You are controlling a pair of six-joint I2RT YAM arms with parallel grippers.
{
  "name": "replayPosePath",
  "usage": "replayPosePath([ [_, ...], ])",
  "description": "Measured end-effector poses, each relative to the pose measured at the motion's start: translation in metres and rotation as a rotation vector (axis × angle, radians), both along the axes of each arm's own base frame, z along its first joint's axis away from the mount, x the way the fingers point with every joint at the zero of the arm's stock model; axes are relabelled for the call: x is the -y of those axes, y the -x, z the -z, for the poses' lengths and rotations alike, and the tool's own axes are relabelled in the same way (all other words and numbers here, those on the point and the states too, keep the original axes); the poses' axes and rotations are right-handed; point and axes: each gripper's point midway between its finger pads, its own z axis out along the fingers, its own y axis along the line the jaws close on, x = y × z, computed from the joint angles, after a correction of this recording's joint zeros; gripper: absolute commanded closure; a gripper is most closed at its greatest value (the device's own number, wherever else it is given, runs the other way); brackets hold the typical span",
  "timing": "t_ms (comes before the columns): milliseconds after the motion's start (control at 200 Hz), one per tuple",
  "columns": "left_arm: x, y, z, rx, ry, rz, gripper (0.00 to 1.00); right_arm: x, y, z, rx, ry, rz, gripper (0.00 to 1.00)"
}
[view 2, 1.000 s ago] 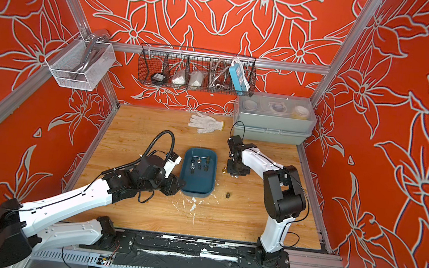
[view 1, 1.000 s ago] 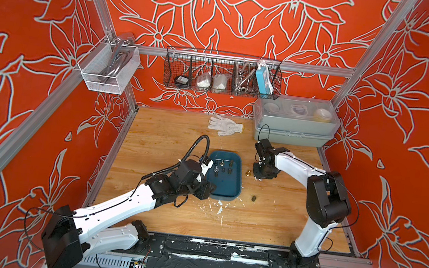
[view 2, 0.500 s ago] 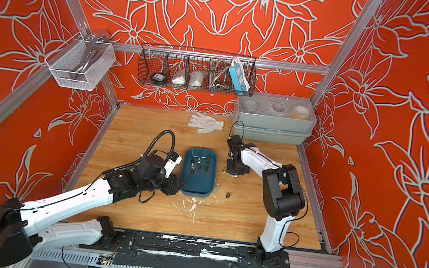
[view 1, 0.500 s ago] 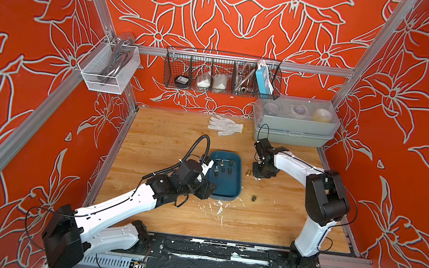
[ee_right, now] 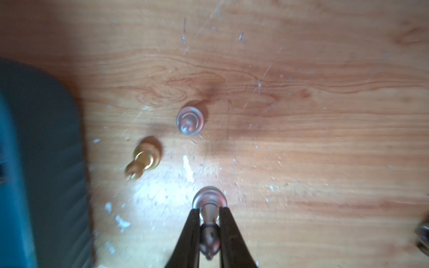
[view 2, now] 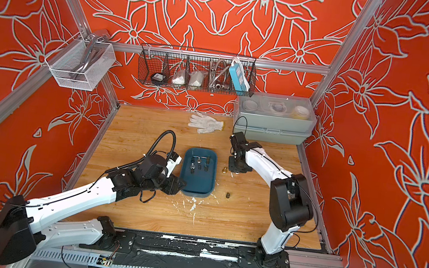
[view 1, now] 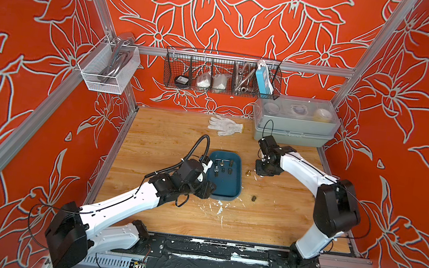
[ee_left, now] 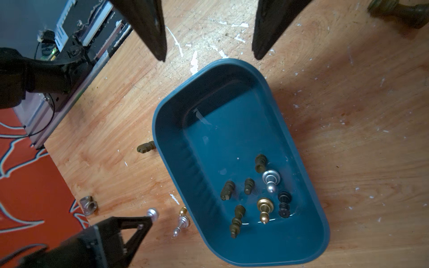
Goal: Put the chess pieces into the storage box
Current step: Pick up the chess piece at the center of the board, then place the chess piece in the storage box.
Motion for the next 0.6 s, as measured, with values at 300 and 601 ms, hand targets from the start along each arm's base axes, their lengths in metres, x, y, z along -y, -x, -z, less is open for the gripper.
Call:
replayPosePath([
  [300,-0.039,-0.025,0.005,-0.091,0.054,-0.179,0.41,-0.078,0.032,-0.064,0.095,-0.113,-0.228,0.83],
  [601,-0.049,-0.023,0.011,-0.128,0.042,-0.216,0.41,-0.145,0.039,-0.055,0.048,-0.143,-0.391,0.83],
])
